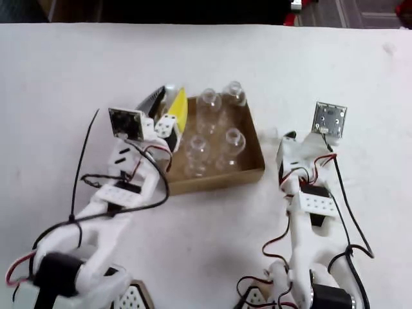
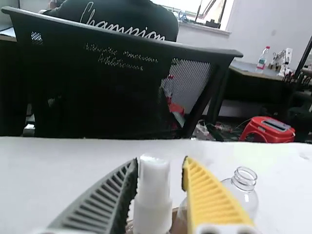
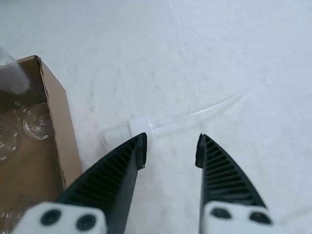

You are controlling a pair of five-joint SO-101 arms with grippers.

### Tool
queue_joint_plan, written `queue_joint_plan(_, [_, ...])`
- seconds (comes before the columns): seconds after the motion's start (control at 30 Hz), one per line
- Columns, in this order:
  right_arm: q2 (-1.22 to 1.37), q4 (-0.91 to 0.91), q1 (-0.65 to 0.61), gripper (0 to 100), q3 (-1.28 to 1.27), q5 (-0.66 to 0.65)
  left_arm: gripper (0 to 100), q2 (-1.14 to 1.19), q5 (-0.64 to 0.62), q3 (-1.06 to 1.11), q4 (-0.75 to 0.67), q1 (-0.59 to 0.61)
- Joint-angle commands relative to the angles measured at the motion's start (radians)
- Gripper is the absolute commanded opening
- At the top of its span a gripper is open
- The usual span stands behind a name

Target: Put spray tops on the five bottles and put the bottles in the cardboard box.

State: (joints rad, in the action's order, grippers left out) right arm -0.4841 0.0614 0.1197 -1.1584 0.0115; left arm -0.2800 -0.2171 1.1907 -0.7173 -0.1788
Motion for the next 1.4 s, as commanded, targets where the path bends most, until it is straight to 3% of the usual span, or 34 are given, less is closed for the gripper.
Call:
queue_joint_plan(0.0, [-0.001,-0.019,0.008,14.5,0.015,-0.011,15,-0.236,-0.015,-0.009,0.204,-0.002])
queue_joint_plan(0.3, [-0.001,-0.019,0.012,14.5,0.015,-0.011,15,-0.720,-0.015,-0.198,0.937,0.116])
queue_joint_plan(0.43, [-0.001,-0.018,0.012,14.5,0.015,-0.011,15,-0.812,-0.012,-0.318,1.269,0.226])
queue_joint_plan(0.53, [-0.001,-0.016,0.012,14.5,0.015,-0.011,15,-0.806,-0.008,-0.379,1.412,0.326])
queue_joint_plan(0.87, [-0.001,-0.013,0.012,14.5,0.015,-0.011,14,-0.627,0.256,-0.394,1.461,0.590])
queue_joint_plan(1.27, [0.005,-0.015,0.012,14.5,0.015,-0.011,15,-0.251,0.282,-0.451,1.462,0.576])
queue_joint_plan(1.37, [0.005,-0.015,0.012,14.5,0.015,-0.011,15,-0.136,0.330,-0.543,1.533,0.576])
